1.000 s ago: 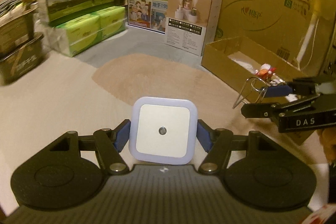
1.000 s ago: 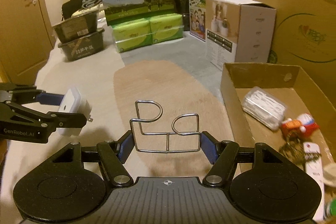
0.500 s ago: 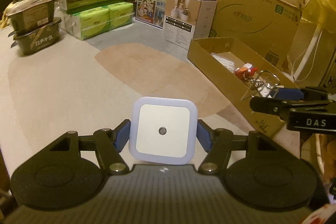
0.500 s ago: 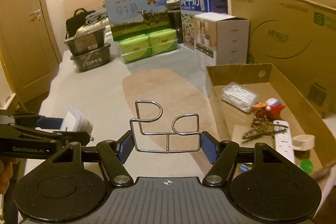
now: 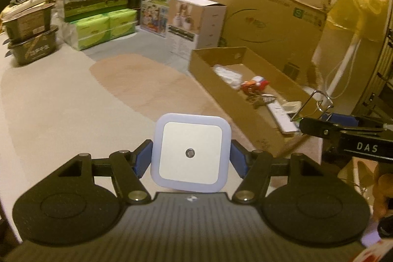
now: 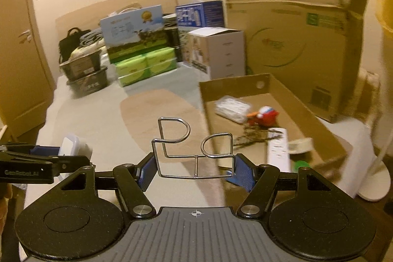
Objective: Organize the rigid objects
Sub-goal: 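Carry the night light and bent-wire stand over the cardboard tray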
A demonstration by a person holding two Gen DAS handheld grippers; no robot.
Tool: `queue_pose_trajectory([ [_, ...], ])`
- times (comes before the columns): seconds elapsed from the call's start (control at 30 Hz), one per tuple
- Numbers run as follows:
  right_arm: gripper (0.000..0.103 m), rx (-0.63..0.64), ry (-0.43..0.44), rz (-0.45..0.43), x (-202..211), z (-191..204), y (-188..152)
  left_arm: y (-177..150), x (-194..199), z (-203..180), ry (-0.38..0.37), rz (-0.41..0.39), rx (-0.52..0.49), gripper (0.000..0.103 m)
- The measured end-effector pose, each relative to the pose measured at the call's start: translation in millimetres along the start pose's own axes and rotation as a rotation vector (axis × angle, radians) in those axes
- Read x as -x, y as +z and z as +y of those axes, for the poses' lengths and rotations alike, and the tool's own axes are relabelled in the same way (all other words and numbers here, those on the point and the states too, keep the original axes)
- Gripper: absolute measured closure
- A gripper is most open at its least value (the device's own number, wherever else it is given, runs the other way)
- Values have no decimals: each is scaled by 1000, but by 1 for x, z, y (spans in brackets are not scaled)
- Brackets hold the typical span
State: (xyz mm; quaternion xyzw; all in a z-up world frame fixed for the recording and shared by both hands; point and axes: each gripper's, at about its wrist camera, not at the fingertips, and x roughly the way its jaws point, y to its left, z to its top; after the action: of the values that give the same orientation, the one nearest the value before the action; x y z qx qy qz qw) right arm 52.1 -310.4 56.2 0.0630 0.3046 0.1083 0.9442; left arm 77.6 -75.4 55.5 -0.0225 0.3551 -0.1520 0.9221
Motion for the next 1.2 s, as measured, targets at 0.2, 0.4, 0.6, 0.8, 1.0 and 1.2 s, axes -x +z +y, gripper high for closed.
queue_pose_trajectory([
  [0.2, 35, -46, -51, -14, 16, -25, 1, 10, -4, -32, -49, -11, -61, 40],
  [0.4, 35, -75, -102, -36, 30, -51, 2, 23, -15, -61, -95, -23, -101, 40],
  [0.6, 35, -88, -136, -44, 38, -72, 2, 33, -29, -84, -122, -24, -110, 40],
  [0.8, 35, -97, -156, -40, 39, -88, -1, 39, -41, -98, -127, -18, -103, 40],
  [1.0, 35, -93, -161, -22, 32, -100, 1, 45, -56, -108, -136, -13, -103, 40],
  [1.2, 35, -90, -157, -13, 20, -112, 6, 53, -75, -115, -128, -1, -108, 40],
])
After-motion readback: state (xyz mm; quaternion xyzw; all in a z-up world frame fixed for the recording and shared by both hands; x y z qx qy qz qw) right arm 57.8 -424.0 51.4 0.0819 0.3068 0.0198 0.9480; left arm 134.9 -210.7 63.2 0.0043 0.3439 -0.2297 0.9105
